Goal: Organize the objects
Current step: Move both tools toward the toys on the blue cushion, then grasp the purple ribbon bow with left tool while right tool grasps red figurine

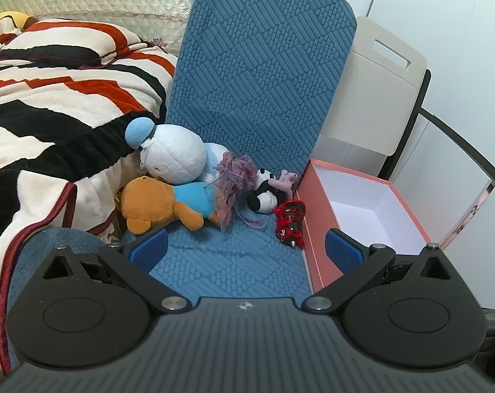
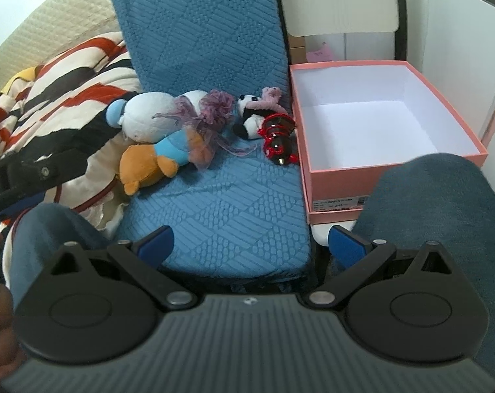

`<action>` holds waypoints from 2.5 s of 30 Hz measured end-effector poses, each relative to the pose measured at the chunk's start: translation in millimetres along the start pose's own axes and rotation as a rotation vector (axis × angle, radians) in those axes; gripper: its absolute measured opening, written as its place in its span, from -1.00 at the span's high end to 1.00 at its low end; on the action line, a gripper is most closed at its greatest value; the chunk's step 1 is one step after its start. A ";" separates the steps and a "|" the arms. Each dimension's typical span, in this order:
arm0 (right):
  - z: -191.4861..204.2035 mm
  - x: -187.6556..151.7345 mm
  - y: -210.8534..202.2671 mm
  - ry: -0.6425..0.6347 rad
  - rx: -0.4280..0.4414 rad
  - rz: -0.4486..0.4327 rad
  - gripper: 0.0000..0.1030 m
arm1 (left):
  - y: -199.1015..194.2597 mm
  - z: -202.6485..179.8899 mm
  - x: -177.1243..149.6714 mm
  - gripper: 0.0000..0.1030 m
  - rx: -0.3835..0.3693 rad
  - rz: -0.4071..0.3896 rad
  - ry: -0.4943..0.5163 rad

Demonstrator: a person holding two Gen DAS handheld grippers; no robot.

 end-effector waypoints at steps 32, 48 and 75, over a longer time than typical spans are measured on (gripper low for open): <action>18.7 36.1 129.3 -0.241 0.011 -0.165 -0.92 | 158.0 25.2 30.4 -1.00 0.036 -0.005 0.037; 31.2 41.2 223.6 -0.546 -0.191 -0.170 -0.30 | 281.7 34.5 49.2 -0.56 -0.001 0.128 0.080; 16.5 31.1 321.9 -0.834 -0.455 -0.114 -0.18 | 397.0 19.7 37.9 0.43 -0.007 0.230 0.202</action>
Point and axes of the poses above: each gripper's, at about its wrist camera, not at the fingertips, and y roughly the way its jaws point, z to its left, x to its top, the point moved 6 cm from there along y, roughly the way its jaws point, and after that the axes turned 3 degrees about -z, right-handed, at the moved point
